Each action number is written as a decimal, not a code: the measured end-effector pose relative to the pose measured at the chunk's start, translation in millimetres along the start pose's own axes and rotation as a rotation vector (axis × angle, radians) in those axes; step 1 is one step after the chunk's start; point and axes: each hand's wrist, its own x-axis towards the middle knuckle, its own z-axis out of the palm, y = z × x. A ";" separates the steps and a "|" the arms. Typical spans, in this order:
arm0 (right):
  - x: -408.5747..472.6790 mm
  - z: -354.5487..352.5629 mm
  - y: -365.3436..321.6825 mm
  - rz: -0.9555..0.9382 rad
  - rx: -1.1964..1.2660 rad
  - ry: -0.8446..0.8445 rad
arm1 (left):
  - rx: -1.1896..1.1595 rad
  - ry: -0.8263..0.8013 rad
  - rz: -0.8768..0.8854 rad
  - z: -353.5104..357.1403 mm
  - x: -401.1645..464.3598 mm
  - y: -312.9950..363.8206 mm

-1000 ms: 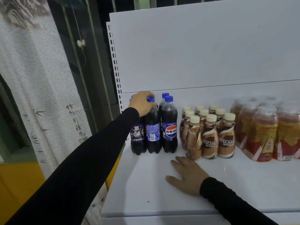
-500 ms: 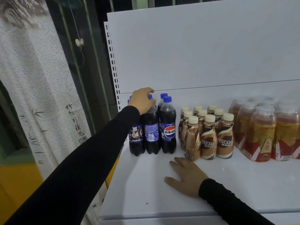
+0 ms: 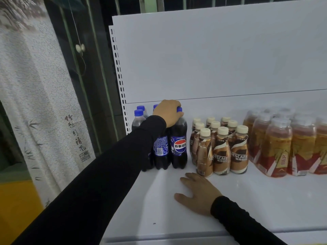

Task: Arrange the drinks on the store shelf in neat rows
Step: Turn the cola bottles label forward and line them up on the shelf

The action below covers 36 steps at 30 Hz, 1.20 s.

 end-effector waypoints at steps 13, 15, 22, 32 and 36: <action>5.8 -4.6 -6.8 0.041 0.542 0.553 | -0.265 0.171 -0.027 -23.7 -46.2 -17.2; 8.0 -3.9 -14.5 0.030 0.648 0.477 | -0.324 0.205 -0.035 -29.5 -52.6 -19.0; 8.9 -3.3 -35.0 -0.092 0.911 0.421 | -0.610 0.297 -0.130 -46.4 -77.4 -34.9; -3.0 -6.6 -46.7 -0.227 1.309 0.227 | -1.667 0.173 -0.320 0.8 -138.3 -69.8; -0.9 -4.2 -47.5 -0.146 1.514 0.161 | -1.769 0.145 -0.338 25.1 -154.4 -83.6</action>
